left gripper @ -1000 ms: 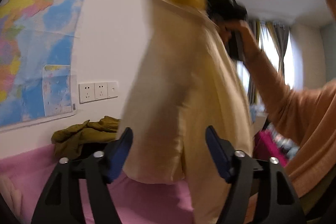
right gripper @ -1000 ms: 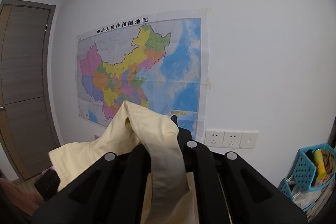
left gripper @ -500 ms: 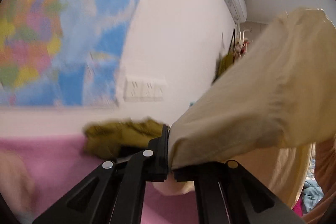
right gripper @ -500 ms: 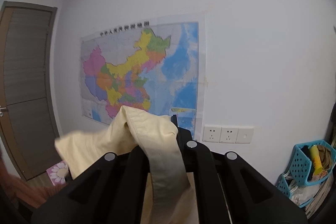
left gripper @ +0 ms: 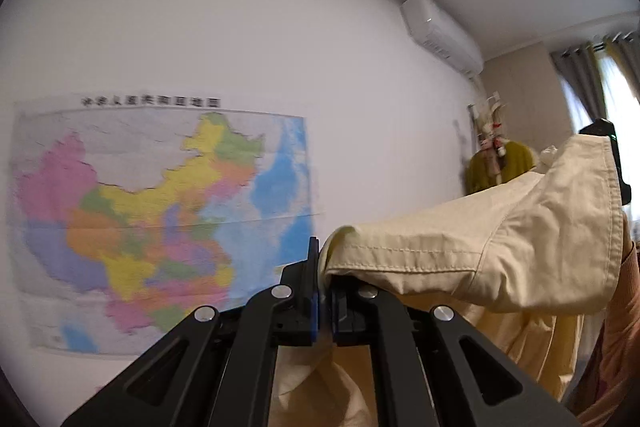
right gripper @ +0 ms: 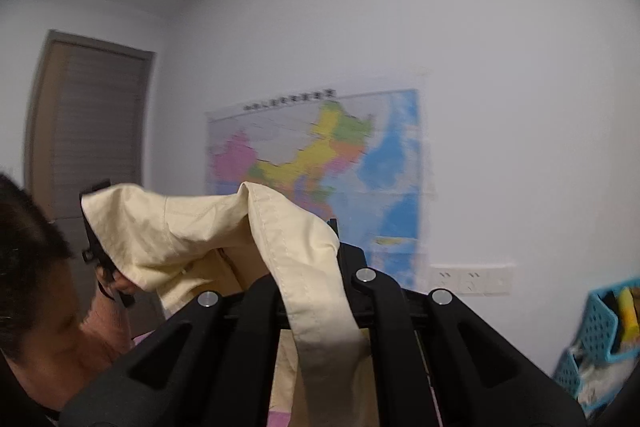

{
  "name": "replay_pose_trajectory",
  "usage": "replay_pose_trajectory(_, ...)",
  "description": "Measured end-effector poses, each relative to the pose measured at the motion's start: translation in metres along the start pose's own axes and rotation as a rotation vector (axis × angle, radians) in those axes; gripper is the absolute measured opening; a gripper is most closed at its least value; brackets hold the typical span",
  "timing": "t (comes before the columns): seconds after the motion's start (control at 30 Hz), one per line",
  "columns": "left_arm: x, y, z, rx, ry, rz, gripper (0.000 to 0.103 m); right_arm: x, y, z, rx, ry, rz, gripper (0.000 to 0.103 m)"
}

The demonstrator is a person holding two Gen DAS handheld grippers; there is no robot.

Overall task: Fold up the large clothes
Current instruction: 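Raise the cream shirt high with both grippers to shake it out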

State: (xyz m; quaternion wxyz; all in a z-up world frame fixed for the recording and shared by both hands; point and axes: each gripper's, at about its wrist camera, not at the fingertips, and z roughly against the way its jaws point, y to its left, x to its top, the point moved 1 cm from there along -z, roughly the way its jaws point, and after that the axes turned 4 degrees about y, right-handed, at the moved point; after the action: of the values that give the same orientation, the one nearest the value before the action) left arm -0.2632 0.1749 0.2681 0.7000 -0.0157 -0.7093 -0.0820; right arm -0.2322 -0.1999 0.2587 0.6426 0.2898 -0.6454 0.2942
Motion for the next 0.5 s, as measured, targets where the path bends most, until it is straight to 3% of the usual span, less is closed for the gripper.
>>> replay_pose_trajectory(0.1, 0.014, -0.001, 0.011, 0.117, 0.039, -0.026, 0.003, 0.002, 0.005, -0.016, 0.047, 0.005, 0.018, 0.003)
replay_pose_trajectory(0.17, 0.014, 0.009, -0.007, 0.203, 0.101, -0.033, 0.003, -0.001, -0.009, -0.050, 0.089, 0.048, -0.039, 0.003)
replay_pose_trajectory(0.27, -0.003, 0.056, -0.047, 0.260, 0.220, -0.004, 0.003, -0.021, -0.041, -0.116, 0.117, 0.143, -0.127, 0.004)
replay_pose_trajectory(0.4, -0.067, 0.107, -0.133, 0.307, 0.442, 0.087, 0.003, -0.083, -0.099, -0.229, 0.109, 0.320, -0.254, 0.004)
replay_pose_trajectory(0.5, -0.141, 0.148, -0.212, 0.333, 0.614, 0.155, 0.003, -0.146, -0.134, -0.306, 0.096, 0.448, -0.335, 0.004)
